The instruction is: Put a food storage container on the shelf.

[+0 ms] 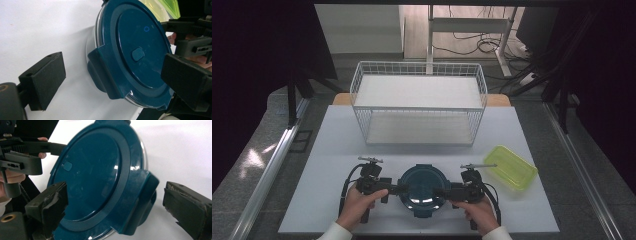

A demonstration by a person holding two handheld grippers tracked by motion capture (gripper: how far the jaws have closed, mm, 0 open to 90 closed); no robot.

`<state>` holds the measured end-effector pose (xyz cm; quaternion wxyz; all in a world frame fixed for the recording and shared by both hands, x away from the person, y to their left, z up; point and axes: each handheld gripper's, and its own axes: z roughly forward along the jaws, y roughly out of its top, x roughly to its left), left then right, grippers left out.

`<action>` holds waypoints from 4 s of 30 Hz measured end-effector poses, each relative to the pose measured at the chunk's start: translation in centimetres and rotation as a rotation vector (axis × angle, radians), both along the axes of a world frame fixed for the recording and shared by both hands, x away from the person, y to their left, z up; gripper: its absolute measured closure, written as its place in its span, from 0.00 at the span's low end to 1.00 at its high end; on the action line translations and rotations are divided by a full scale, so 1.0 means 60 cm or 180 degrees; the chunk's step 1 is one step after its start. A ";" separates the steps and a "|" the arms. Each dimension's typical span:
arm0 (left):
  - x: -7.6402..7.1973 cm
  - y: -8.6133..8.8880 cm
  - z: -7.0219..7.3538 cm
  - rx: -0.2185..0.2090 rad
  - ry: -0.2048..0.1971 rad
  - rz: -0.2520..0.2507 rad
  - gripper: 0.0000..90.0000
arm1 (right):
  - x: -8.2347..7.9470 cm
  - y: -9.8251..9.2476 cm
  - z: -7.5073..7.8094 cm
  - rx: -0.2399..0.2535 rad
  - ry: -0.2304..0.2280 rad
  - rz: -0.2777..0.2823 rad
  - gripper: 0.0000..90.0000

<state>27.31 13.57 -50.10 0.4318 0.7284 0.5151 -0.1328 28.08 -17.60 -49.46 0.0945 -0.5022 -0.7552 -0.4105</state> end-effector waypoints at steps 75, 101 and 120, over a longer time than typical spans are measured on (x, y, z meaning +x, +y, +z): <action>0.010 -0.007 0.058 -0.0168 -0.0134 0.0171 0.41 | 0.022 0.007 0.060 0.0234 0.0052 -0.0181 0.38; 0.043 0.001 0.159 -0.0156 -0.0372 0.0184 0.42 | 0.056 0.012 0.156 0.0292 -0.0184 -0.0157 0.39; 0.063 0.007 0.221 -0.0194 -0.0512 0.0216 0.42 | 0.080 0.019 0.223 0.0280 -0.0339 -0.0108 0.39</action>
